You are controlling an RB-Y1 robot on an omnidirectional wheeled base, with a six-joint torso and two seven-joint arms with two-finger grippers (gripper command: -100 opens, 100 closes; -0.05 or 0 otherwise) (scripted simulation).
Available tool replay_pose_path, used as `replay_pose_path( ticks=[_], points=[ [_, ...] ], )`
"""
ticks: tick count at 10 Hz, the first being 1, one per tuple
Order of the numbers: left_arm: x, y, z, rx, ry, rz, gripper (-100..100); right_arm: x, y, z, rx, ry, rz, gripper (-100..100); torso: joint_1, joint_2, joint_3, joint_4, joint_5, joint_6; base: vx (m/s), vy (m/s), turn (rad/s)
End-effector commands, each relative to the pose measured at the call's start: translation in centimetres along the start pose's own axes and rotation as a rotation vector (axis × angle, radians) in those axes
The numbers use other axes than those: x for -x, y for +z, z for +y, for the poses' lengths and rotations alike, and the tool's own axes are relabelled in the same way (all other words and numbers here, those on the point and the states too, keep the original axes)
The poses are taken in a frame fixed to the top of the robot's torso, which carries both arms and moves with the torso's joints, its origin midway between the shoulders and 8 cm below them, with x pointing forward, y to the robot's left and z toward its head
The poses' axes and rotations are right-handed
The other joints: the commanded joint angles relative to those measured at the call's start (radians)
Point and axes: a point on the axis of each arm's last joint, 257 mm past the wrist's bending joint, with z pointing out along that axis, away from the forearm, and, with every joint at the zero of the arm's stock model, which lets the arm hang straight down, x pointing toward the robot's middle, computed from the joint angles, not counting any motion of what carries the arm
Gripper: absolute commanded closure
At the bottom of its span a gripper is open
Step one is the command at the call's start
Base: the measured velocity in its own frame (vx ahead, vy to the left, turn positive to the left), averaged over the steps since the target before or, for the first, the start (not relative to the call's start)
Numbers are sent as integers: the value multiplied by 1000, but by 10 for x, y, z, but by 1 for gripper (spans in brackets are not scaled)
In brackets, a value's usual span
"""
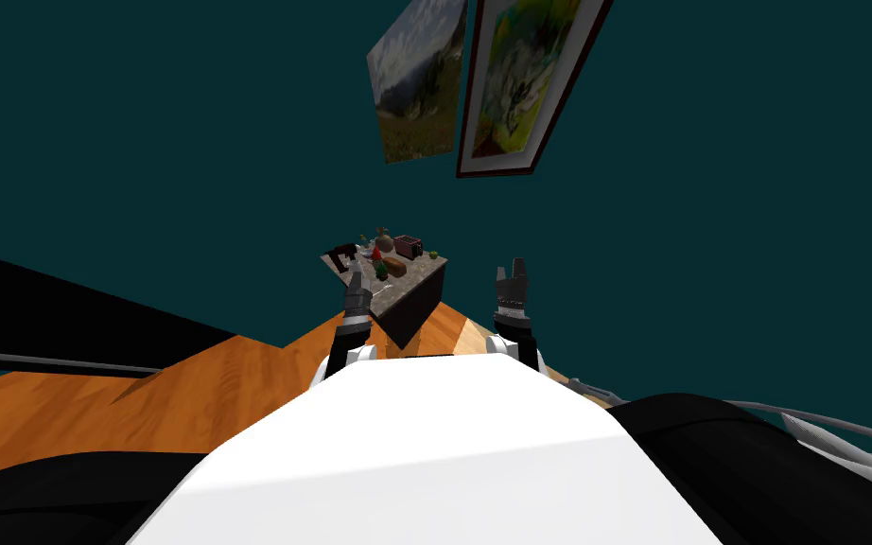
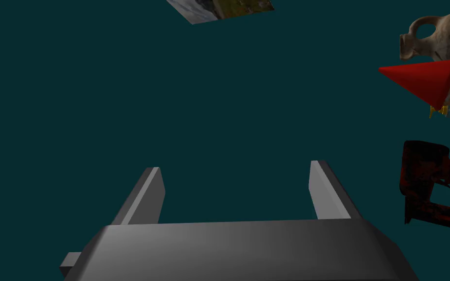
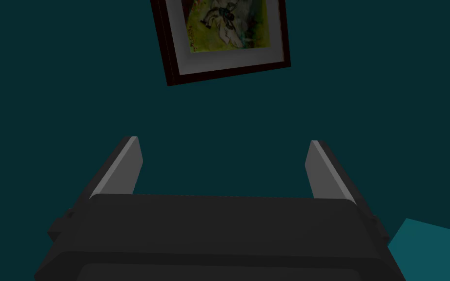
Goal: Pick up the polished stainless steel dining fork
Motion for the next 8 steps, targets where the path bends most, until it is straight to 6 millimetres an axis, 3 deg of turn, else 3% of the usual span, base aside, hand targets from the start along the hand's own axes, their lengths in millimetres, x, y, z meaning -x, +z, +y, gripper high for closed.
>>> replay_pose_path(
  ticks=[1, 8],
  points=[
    [1, -1, 5, 15, 24, 30, -100, 0, 0, 0, 0, 0, 0, 0, 0, 0, 0, 0, 0, 0, 20, -17, -12],
    [40, -7, 51, 183, 144, 83, -100, 0, 0, 0, 0, 0, 0, 0, -8, -8, -5, -2, -2, 0, 92, -92, -21]
  ],
)
